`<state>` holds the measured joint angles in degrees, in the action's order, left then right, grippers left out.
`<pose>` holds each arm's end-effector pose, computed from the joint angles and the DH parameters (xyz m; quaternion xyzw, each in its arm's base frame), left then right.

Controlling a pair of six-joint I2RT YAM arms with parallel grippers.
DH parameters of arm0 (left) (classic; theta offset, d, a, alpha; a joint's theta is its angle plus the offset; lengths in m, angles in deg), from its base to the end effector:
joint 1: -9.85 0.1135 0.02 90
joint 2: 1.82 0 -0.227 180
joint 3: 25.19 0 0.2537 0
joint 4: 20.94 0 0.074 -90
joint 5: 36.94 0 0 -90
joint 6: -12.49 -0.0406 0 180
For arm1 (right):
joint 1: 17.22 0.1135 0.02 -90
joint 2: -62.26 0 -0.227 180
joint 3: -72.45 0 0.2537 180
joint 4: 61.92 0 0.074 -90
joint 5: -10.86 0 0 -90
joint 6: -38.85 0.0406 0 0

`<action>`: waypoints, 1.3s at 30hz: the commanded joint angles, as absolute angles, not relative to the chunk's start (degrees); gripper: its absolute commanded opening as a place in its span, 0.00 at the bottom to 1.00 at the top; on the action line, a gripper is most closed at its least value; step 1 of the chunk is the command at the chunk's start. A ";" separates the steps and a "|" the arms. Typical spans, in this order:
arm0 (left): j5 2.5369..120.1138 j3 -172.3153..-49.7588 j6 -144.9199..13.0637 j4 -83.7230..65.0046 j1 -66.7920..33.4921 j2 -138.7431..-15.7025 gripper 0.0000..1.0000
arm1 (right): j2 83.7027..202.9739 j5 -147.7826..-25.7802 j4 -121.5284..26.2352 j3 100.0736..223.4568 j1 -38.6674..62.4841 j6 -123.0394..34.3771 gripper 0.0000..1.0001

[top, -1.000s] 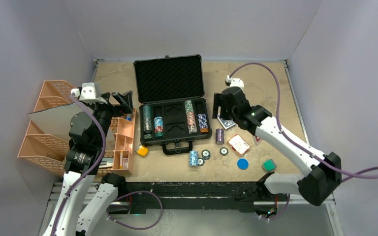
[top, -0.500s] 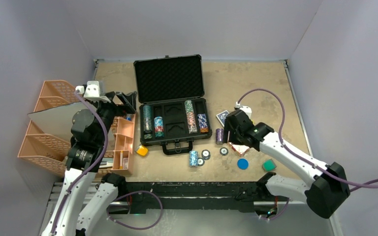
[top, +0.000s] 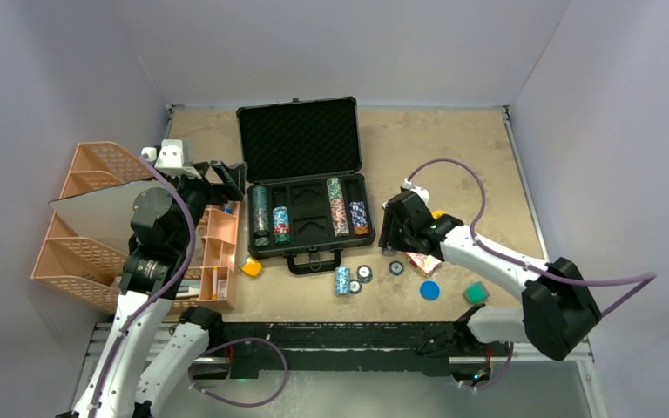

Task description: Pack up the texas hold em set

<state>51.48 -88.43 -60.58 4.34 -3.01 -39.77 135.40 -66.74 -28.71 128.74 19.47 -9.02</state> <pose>0.1806 -0.0401 0.3615 -0.0348 0.7062 -0.1723 0.6858 0.2217 0.1543 0.1701 0.0812 0.9316 0.1371 0.3268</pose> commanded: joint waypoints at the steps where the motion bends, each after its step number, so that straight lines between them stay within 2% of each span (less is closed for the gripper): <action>1: 52.76 -88.57 -61.16 1.97 -2.63 -39.77 0.90 | 139.77 -65.56 -31.28 130.94 19.36 -7.56 0.61; 11: 52.32 -88.69 -61.11 2.14 -2.63 -38.70 0.89 | 145.93 -60.57 -28.85 132.78 19.40 -6.40 0.46; 15: 52.19 -88.63 -61.07 2.15 -2.63 -38.47 0.89 | 143.98 -59.46 -29.23 132.93 19.36 -6.23 0.29; 17: 52.23 -88.62 -60.99 2.15 -2.63 -38.42 0.89 | 140.94 -58.62 -29.94 133.01 19.43 -6.45 0.24; 25: 52.80 -88.46 -60.63 1.54 -2.63 -37.84 0.89 | 129.45 -66.26 -37.90 134.54 19.40 -11.06 0.23; 39: 52.80 -88.61 -60.81 1.73 -2.10 -39.27 0.89 | 153.03 -69.29 -40.44 158.75 19.30 -20.26 0.23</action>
